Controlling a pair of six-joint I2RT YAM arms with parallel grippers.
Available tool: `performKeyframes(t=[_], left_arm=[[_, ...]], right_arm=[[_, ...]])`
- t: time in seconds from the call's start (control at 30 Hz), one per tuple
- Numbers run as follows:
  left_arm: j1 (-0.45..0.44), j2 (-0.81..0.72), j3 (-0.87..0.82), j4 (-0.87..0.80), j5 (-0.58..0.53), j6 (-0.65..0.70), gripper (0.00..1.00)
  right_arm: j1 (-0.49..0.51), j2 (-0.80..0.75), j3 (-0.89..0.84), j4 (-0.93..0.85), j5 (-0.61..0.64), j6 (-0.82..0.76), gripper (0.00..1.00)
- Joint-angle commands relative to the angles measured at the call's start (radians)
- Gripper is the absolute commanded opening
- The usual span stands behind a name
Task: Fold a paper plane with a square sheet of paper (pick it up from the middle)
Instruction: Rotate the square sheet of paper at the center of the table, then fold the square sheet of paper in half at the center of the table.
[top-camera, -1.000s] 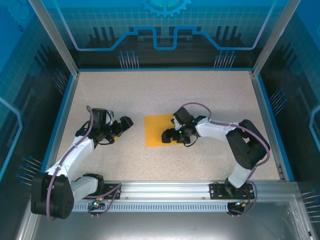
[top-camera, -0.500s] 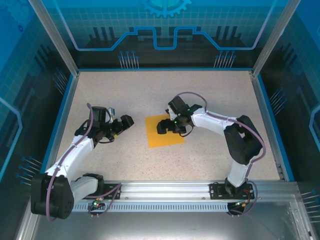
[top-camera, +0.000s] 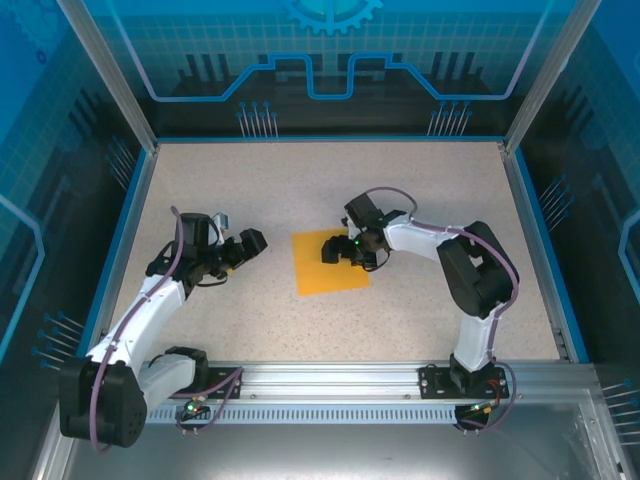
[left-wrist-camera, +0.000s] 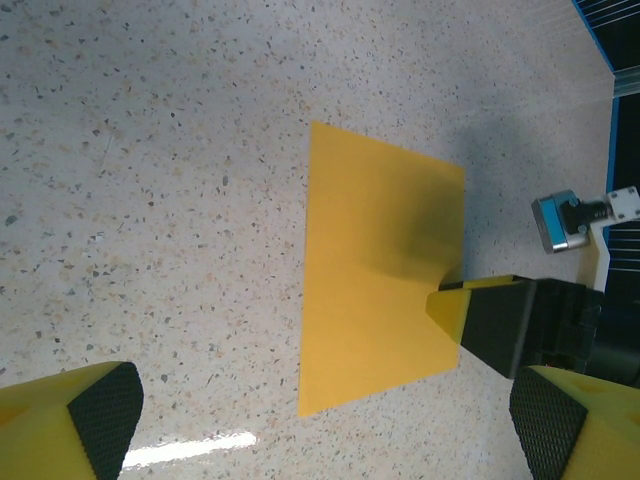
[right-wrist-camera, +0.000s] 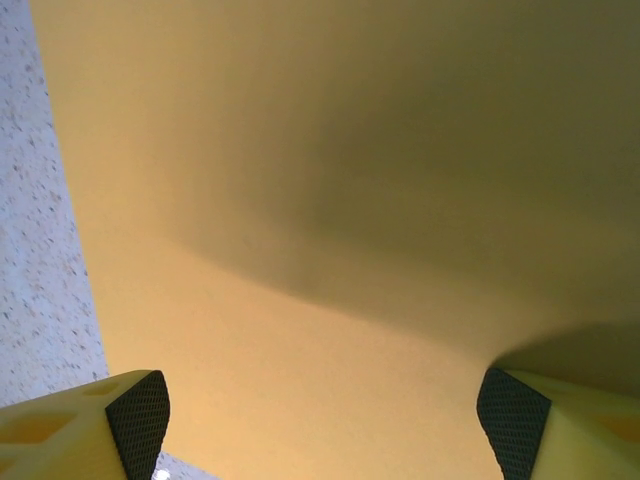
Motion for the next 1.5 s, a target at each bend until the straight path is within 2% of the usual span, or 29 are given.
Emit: performKeyframes(t=[0.0, 0.27, 0.37, 0.5, 0.6, 0.63, 0.7, 0.77, 0.8, 0.83, 0.93, 1.2, 1.47], left_arm=[[0.007, -0.007, -0.002, 0.036, 0.022, 0.012, 0.98], [0.007, -0.007, -0.005, 0.072, 0.024, -0.003, 0.98], [0.007, -0.018, -0.006, 0.079, 0.001, -0.013, 0.98], [0.009, -0.05, -0.02, 0.12, -0.009, 0.016, 0.98], [0.007, -0.078, -0.003, 0.098, -0.135, -0.07, 0.99], [0.007, -0.081, 0.002, 0.099, -0.135, -0.059, 0.99], [0.007, -0.081, 0.013, 0.103, -0.137, -0.014, 0.99], [0.007, -0.082, 0.008, 0.119, -0.131, -0.004, 0.99], [0.009, -0.081, 0.007, 0.126, -0.114, 0.003, 0.99], [0.008, -0.077, 0.011, 0.12, -0.109, 0.007, 0.99], [0.009, -0.051, 0.034, 0.081, -0.099, 0.018, 0.98], [0.009, 0.004, 0.032, 0.1, -0.016, 0.046, 0.99], [0.009, 0.025, 0.036, 0.088, 0.004, 0.058, 0.98]], right_arm=[[-0.024, -0.038, -0.104, -0.063, 0.045, 0.017, 0.87], [-0.022, -0.111, -0.039, -0.125, 0.04, -0.023, 0.92], [-0.015, -0.155, 0.025, -0.199, 0.109, -0.037, 0.99], [0.029, -0.241, 0.097, -0.297, 0.283, -0.048, 0.99], [0.036, -0.309, 0.111, -0.328, 0.34, -0.013, 0.99], [0.036, -0.328, 0.113, -0.334, 0.343, -0.021, 0.99], [0.04, -0.372, 0.076, -0.289, 0.382, -0.042, 0.99], [0.035, -0.413, 0.001, -0.161, 0.346, -0.118, 0.99], [0.031, -0.419, -0.018, -0.157, 0.369, -0.09, 1.0], [0.011, -0.403, -0.009, -0.22, 0.379, -0.025, 0.99], [-0.063, -0.34, -0.035, -0.193, 0.167, -0.033, 0.99], [0.071, -0.166, 0.105, -0.341, 0.358, 0.011, 0.99], [0.153, 0.017, 0.267, -0.422, 0.411, 0.06, 0.94]])
